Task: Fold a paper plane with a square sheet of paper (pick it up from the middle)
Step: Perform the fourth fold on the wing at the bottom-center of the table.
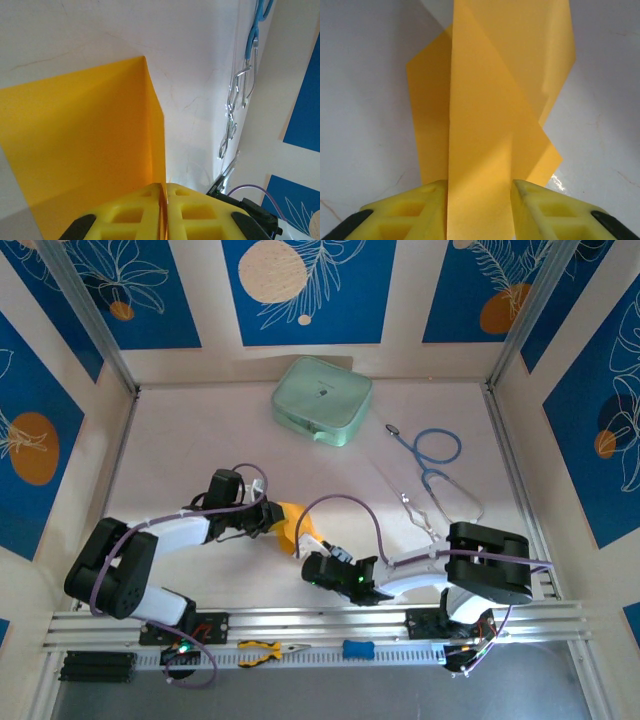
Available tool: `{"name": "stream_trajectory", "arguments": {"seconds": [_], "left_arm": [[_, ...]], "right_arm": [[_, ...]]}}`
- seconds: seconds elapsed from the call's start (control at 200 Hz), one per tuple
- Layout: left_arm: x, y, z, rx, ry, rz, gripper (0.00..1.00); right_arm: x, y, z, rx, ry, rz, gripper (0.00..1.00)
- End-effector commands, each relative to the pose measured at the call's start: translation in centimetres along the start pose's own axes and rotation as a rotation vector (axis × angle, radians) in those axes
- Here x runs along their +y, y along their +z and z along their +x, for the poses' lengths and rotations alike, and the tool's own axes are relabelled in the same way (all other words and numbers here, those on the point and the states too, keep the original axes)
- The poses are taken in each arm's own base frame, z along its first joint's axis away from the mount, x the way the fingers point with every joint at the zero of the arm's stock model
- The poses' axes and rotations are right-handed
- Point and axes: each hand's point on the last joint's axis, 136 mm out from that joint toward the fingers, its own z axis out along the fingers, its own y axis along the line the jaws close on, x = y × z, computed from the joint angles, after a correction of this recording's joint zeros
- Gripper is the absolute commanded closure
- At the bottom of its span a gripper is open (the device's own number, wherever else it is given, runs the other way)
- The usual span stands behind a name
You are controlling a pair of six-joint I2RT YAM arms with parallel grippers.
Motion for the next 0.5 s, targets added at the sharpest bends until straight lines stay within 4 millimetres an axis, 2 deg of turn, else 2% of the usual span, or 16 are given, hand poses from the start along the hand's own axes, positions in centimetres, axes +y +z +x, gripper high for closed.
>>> {"name": "stream_trajectory", "arguments": {"seconds": [0.0,0.14,0.495], "left_arm": [[-0.28,0.12,0.28,0.020,0.006,0.004,0.88],[-0.31,0.05,0.26,0.016,0.005,0.002,0.88],[-0.22,-0.05,0.25,0.008,-0.001,-0.003,0.88]], "right_arm": [[-0.04,0.02,-1.35,-0.044,0.047,0.017,0.65],[0.04,0.12,-1.35,-0.044,0.064,0.012,0.69],[-0.17,0.56,-0.80,-0.020,0.107,0.020,0.70]]}}
